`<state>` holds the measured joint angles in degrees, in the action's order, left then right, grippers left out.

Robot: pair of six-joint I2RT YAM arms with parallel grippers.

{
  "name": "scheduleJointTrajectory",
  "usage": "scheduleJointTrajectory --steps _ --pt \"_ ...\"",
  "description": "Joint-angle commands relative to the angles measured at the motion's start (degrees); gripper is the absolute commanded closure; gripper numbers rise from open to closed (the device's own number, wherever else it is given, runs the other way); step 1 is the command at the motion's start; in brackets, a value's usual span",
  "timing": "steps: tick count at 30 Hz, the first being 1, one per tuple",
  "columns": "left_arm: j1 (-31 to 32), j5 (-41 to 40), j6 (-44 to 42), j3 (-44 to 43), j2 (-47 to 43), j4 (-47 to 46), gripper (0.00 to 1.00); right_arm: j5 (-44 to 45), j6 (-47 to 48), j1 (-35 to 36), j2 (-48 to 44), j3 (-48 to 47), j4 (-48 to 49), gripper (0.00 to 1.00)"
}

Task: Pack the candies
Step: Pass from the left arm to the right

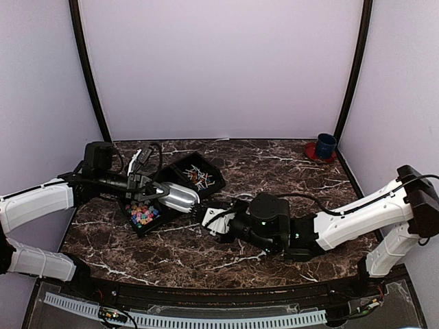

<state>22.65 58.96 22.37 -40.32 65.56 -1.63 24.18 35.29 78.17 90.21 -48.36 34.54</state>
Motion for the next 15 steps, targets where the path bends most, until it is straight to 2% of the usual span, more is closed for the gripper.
scheduleJointTrajectory --steps 1,15 --pt "-0.2 1.5 0.4 0.6 -1.4 -1.6 1.00 1.3 0.1 0.5 0.7 -1.4 -0.1 0.77" --pt "-0.2 1.4 0.3 0.6 -1.1 -1.3 1.00 -0.5 -0.5 0.5 0.3 -1.5 1.4 0.81"
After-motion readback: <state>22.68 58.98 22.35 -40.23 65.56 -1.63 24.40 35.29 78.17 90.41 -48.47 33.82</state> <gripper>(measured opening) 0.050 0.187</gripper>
